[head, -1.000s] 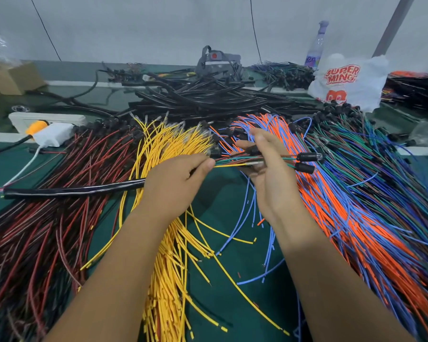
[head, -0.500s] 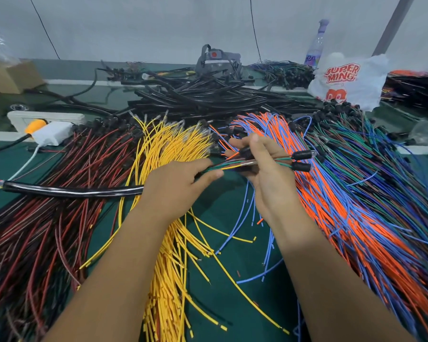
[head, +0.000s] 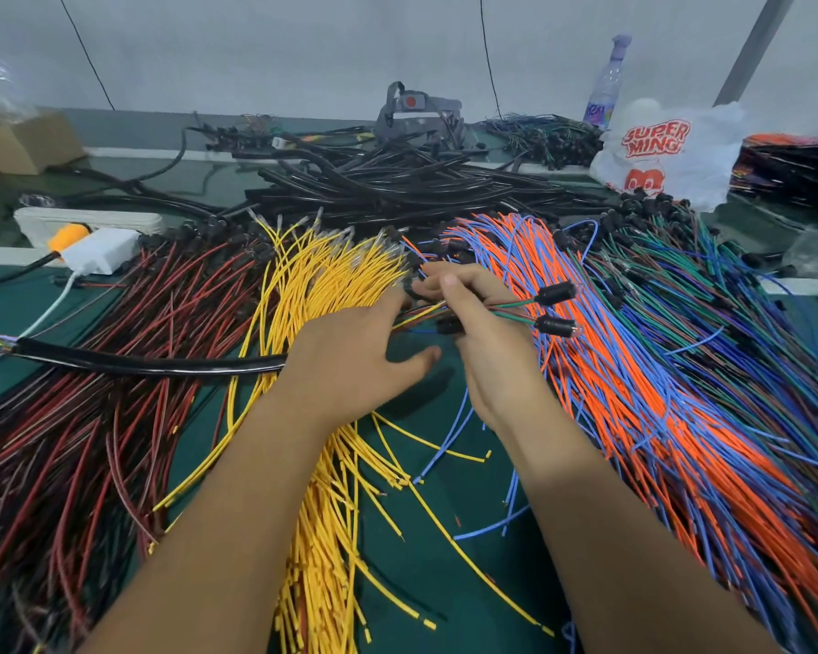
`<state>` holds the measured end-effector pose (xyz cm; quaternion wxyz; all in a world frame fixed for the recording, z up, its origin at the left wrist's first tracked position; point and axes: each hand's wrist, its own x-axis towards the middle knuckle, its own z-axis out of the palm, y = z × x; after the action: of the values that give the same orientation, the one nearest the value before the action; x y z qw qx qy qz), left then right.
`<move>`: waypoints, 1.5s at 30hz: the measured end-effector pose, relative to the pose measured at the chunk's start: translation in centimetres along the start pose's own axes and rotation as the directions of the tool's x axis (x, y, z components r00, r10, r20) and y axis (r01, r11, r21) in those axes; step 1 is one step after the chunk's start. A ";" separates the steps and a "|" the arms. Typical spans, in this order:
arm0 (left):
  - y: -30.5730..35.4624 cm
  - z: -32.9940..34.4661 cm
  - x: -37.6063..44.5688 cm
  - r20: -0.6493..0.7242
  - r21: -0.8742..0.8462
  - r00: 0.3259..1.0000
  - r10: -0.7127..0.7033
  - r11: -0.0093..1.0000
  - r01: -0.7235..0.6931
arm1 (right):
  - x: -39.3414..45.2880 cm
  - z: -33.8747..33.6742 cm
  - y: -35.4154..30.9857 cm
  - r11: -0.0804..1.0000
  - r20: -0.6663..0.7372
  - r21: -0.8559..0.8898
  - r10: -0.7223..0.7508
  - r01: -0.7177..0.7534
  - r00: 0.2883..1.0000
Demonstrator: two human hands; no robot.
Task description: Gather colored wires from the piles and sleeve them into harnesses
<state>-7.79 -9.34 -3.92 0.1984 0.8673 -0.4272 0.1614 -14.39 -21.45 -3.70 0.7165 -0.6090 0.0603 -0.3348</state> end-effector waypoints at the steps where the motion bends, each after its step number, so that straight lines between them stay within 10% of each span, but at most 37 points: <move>1: 0.0 0.0 0.0 -0.013 0.030 1.000 0.003 1.000 -0.002 | 0.0 0.1 0.2 1.000 0.015 -0.006 0.009 -0.009 1.000; 8: 0.3 -0.1 0.1 -0.038 0.009 0.999 0.020 1.000 -0.019 | -0.4 0.2 0.4 0.997 0.074 -0.058 0.054 -0.050 0.996; 13: 0.0 0.1 0.4 -0.037 -0.119 0.996 -0.075 0.990 0.071 | 0.0 0.2 -0.1 0.961 -0.030 0.229 0.168 -0.157 0.985; 23: -0.4 -0.1 -0.1 0.173 -0.578 0.946 -0.274 0.749 0.323 | 0.4 -0.7 -0.2 0.991 -0.168 0.067 0.129 -0.119 0.977; 37: -0.7 -0.1 0.1 0.207 -0.383 0.977 -0.041 0.916 0.120 | 0.6 -1.5 -0.9 0.993 -0.206 -0.061 -0.110 0.099 0.972; 45: -0.4 -0.3 -0.1 0.122 -0.602 0.976 -0.179 0.768 0.216 | 0.7 -1.5 -0.6 0.999 -0.201 -0.020 -0.042 0.038 0.979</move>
<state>-7.56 -8.95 -3.73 0.4718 0.8004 -0.3684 -0.0324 -14.87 -23.10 -3.29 0.6949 -0.5788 0.1232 -0.4086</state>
